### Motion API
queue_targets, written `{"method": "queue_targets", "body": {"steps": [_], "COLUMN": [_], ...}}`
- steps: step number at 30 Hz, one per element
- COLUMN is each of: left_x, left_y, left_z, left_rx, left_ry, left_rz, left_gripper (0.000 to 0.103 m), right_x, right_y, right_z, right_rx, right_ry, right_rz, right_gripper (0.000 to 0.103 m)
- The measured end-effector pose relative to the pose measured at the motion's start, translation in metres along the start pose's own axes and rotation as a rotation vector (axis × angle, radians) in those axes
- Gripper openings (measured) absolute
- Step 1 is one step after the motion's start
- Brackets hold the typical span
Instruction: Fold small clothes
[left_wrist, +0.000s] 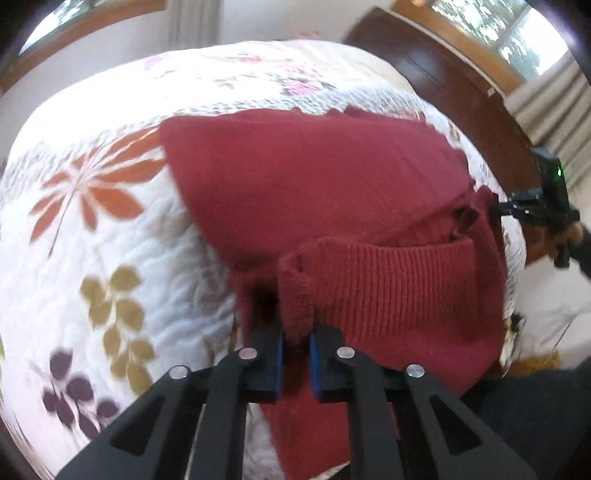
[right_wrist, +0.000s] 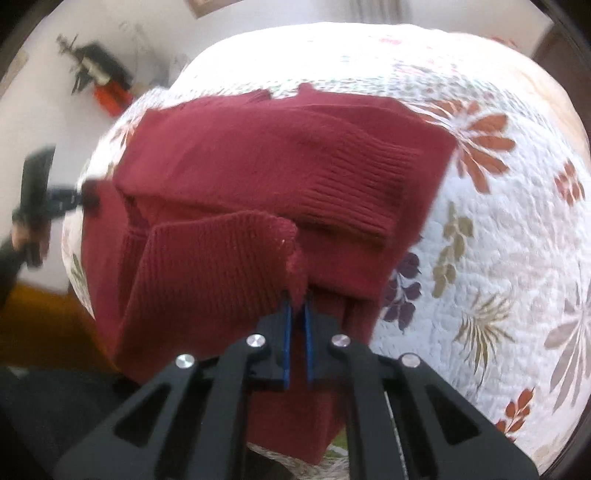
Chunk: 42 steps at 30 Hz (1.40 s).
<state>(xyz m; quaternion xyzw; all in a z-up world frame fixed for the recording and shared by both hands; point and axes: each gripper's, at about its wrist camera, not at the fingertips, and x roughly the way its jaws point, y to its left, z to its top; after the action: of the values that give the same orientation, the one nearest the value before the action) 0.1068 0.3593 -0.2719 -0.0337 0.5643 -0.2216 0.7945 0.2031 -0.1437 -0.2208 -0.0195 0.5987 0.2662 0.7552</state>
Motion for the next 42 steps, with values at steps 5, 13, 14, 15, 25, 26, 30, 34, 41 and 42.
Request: {"method": "queue_targets", "body": {"steps": [5,13,14,15,25,26,30,34,41,42], "left_x": [0.006,0.015,0.019,0.023,0.015,0.011,-0.012,-0.05,-0.079,-0.078], "left_y": [-0.002,0.006,0.007,0.005,-0.02,-0.02,-0.015,-0.009,-0.005,-0.008], "left_z": [-0.013,0.005,0.008,0.01,0.005,0.005,-0.002,-0.011,-0.015,-0.012], "left_rx": [-0.004,-0.024,-0.018,-0.009,0.081,0.075,0.028,-0.037,-0.15,-0.137], "left_ry": [-0.005,0.014,0.036,0.049,0.03,0.018,-0.058,-0.173,-0.309,-0.305], "left_rz": [-0.102,-0.181,-0.173,-0.168,-0.122,-0.115,-0.072,-0.018,-0.03,-0.03], "left_gripper": [0.04,0.07,0.07,0.07,0.007,0.007,0.006,0.006,0.006,0.006], "right_x": [0.017,0.028,0.03,0.031,0.012,0.008,-0.02,-0.057,-0.079,-0.079], "right_y": [-0.005,0.001,0.002,0.002,0.003,0.003,0.003,-0.005,0.0,0.0], "right_z": [-0.005,0.007,0.008,0.008,0.007,0.006,0.0,-0.007,-0.001,0.0], "right_rx": [0.037,0.016,0.02,0.019,0.001,0.004,0.018,0.081,0.104,0.098], "right_ry": [0.051,0.071,0.074,0.076,0.03,0.019,-0.045,-0.148,-0.236,-0.235], "right_rz": [0.085,0.073,0.072,0.074,0.033,0.032,0.008,-0.021,-0.026,-0.029], "right_gripper": [0.03,0.051,0.052,0.052,0.006,0.005,0.005,0.005,0.005,0.005]}}
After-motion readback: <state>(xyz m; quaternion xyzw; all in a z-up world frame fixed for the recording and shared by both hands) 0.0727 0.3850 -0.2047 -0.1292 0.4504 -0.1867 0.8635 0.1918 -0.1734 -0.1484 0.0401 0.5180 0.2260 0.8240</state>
